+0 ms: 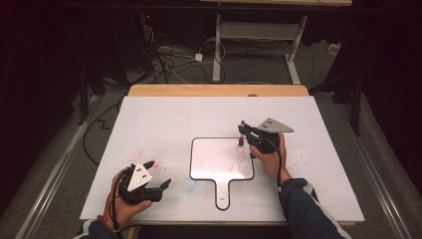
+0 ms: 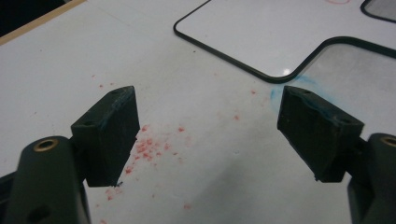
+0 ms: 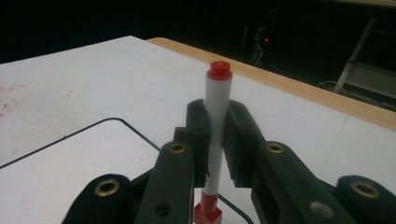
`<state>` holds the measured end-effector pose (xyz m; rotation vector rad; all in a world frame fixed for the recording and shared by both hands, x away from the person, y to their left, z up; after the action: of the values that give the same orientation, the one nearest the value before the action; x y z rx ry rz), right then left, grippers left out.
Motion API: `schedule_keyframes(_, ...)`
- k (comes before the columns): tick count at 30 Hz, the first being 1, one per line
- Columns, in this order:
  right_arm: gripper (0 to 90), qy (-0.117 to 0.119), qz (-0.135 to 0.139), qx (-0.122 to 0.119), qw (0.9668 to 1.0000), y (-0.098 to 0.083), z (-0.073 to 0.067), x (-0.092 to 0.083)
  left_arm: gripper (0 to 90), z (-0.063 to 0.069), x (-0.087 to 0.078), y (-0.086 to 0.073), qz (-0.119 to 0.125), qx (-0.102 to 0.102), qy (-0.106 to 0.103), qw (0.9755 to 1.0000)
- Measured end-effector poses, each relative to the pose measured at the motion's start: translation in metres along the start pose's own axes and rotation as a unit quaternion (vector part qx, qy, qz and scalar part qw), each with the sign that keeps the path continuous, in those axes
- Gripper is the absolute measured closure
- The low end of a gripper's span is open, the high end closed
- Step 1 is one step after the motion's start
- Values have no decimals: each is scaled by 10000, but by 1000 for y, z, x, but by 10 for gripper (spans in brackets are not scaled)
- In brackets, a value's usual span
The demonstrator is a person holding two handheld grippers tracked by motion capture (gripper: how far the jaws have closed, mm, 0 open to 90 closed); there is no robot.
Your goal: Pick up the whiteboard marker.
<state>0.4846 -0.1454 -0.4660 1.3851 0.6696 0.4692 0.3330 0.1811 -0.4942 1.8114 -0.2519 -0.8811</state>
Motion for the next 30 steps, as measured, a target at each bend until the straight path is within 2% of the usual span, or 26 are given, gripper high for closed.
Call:
schedule_keyframes(4, 820, 75, -29, 185, 9998, -1, -1, -7, 201, 1, 1, -1, -12, 5, -58, 10000)
schedule_keyframes(6, 820, 147, -75, 185, 9997, -1, -4, -14, 201, 3, 1, -2, -17, 44, -99, 9999)
schedule_keyframes(9, 820, 230, -149, 60, 9996, -1, -11, -22, 201, 6, 1, -2, -41, 54, -137, 9999)
schedule_keyframes(16, 820, 451, -196, 92, 9987, -3, -25, -41, 201, 8, 1, -2, -64, 91, -172, 9998)
schedule_keyframes(17, 820, 555, -245, 38, 9981, -2, -33, -47, 201, 9, 1, -2, -53, 92, -195, 9998)
schedule_keyframes(19, 820, 647, -278, 60, 9975, -3, -39, -52, 201, 10, 1, -2, -55, 97, -204, 9997)
schedule_keyframes(22, 821, 829, -324, -61, 9960, -3, -49, -58, 201, 10, 0, -2, -57, 107, -218, 9997)
schedule_keyframes(25, 820, 834, -334, -139, 9959, -3, -50, -60, 201, 11, -1, -3, -65, 104, -245, 9996)
schedule_keyframes(26, 820, 695, -283, -175, 9970, -3, -44, -56, 201, 11, -1, -3, -67, 104, -254, 9996)
schedule_keyframes(30, 821, 388, -189, -107, 9990, -3, -26, -45, 201, 12, 2, -3, -91, 142, -288, 9994)
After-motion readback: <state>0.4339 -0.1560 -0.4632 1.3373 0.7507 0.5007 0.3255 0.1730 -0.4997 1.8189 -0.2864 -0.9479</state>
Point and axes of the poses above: each handheld gripper's, and its own axes: x roughly forward along the jaws, y roughly out of its top, z roughly to its right, the point moved 6 cm from there along x, roughly forward along the jaws, and after that the axes turned 9 degrees about z, right-handed, at the moved point
